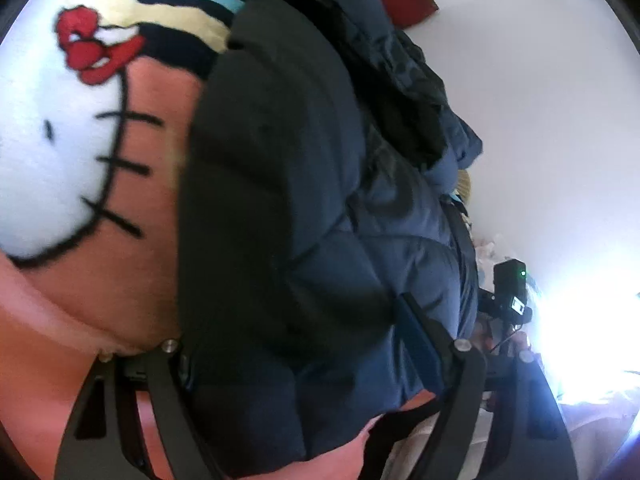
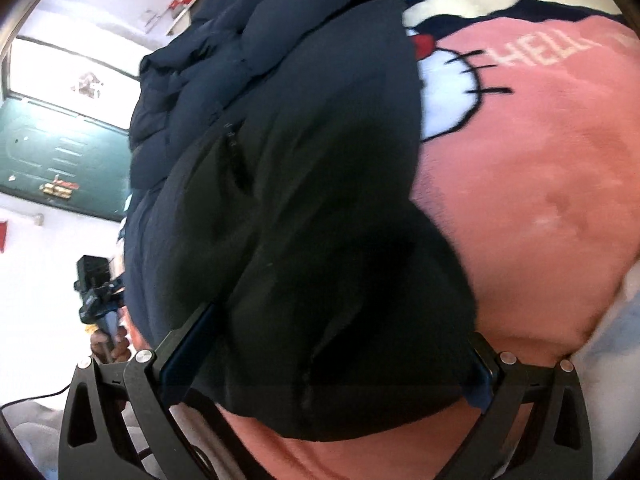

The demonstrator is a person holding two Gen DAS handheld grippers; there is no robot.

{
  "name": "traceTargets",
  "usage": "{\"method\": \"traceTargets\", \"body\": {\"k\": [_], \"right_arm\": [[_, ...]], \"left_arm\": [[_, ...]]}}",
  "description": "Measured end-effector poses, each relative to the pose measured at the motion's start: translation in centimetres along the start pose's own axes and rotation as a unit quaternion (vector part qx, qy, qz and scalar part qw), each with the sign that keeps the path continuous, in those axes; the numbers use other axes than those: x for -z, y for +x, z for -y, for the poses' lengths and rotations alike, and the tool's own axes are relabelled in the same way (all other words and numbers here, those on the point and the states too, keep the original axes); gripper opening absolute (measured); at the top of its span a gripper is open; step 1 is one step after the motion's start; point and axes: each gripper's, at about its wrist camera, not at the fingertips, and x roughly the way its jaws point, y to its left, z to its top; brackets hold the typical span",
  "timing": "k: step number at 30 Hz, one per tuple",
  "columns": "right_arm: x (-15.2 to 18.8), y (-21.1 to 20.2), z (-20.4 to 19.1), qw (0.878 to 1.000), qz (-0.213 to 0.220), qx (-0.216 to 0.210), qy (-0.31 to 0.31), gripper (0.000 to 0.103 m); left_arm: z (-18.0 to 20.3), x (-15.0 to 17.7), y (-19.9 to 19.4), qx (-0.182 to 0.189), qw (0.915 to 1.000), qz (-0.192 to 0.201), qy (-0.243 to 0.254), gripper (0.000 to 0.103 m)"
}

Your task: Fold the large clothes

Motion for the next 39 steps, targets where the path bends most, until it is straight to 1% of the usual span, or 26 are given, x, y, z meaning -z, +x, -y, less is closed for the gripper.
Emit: {"method": "traceTargets", "body": {"k": [2, 6, 9, 11, 12, 14, 15, 16, 17, 18, 20, 21, 22, 23, 26, 28, 31, 33, 36, 39], "right_arm": [[0.0, 0.0, 0.1, 1.000, -0.005, -0.010, 0.010, 0.103], [0.5, 0.1, 0.2, 1.000, 0.000, -0.016, 0.016, 0.102], [0.7, -0.5, 1.2, 0.999, 0.013, -0.023, 0.027, 0.094], [0.5, -0.7, 1.2, 0.999, 0.024, -0.024, 0.027, 0.079], [0.5, -0.8, 1.2, 0.999, 0.030, -0.027, 0.028, 0.075], [0.4, -1.0, 1.1, 0.999, 0.037, -0.031, 0.024, 0.057], [0.3, -0.9, 0.9, 0.998, 0.040, -0.035, 0.021, 0.052], [0.3, -1.0, 0.8, 0.998, 0.044, -0.039, 0.017, 0.046], [0.2, -1.0, 0.5, 0.998, 0.047, -0.048, 0.013, 0.036], [0.2, -1.0, 0.3, 0.997, 0.049, -0.063, 0.010, 0.029], [0.2, -1.0, -0.6, 0.996, 0.054, -0.066, -0.006, 0.021], [0.1, -1.1, -0.7, 0.996, 0.056, -0.069, -0.011, 0.020], [0.1, -1.2, -0.9, 0.995, 0.061, -0.071, -0.015, 0.018], [0.1, -1.2, -1.1, 0.995, 0.065, -0.072, -0.018, 0.018], [0.0, -1.8, -1.5, 0.992, 0.085, -0.087, -0.025, 0.015], [-0.1, -2.6, -1.8, 0.988, 0.107, -0.109, -0.030, 0.015], [-0.6, -4.1, -2.1, 0.980, 0.139, -0.137, -0.032, 0.014], [-1.0, -4.9, -2.2, 0.971, 0.167, -0.168, -0.021, 0.014], [-1.5, -5.6, -1.9, 0.962, 0.192, -0.193, -0.008, 0.014], [-2.0, -6.8, -0.6, 0.948, 0.222, -0.227, 0.018, 0.014]], "left_arm": [[0.1, 0.0, 0.2, 0.001, 0.9999, -0.001, -0.010, 0.079], [0.2, -0.2, 0.7, 0.009, 0.9997, -0.001, -0.023, 0.079], [0.0, -0.2, 0.8, 0.017, 0.9995, 0.003, -0.028, 0.079], [0.2, 0.0, 0.6, 0.021, 0.9995, 0.008, -0.023, 0.078], [0.5, 0.1, 0.6, 0.023, 0.9995, 0.012, -0.018, 0.077], [1.0, 0.2, 0.5, 0.023, 0.9996, 0.016, -0.009, 0.077], [1.3, 0.2, 0.5, 0.025, 0.9995, 0.017, -0.005, 0.077], [1.6, 0.3, 0.4, 0.029, 0.9994, 0.019, -0.001, 0.076], [2.0, 0.3, 0.3, 0.033, 0.9992, 0.021, 0.003, 0.074], [2.4, 0.4, 0.2, 0.039, 0.9989, 0.024, 0.005, 0.072], [3.0, 0.4, -0.1, 0.048, 0.9983, 0.031, 0.007, 0.054], [3.2, 0.4, -0.3, 0.051, 0.9981, 0.034, 0.007, 0.049], [3.5, 0.3, -0.6, 0.054, 0.9978, 0.038, 0.008, 0.040], [4.0, 0.2, -0.8, 0.056, 0.9974, 0.044, 0.012, 0.034], [5.3, -0.1, -1.6, 0.065, 0.9959, 0.057, 0.023, 0.026], [6.3, -0.6, -2.1, 0.079, 0.9940, 0.070, 0.027, 0.023], [7.3, -1.5, -3.0, 0.103, 0.9904, 0.089, 0.025, 0.023], [7.7, -2.1, -3.4, 0.123, 0.9872, 0.100, 0.019, 0.023], [7.6, -3.3, -4.4, 0.160, 0.9796, 0.122, 0.000, 0.023], [7.4, -4.7, -5.2, 0.189, 0.9722, 0.138, -0.016, 0.023]]}}
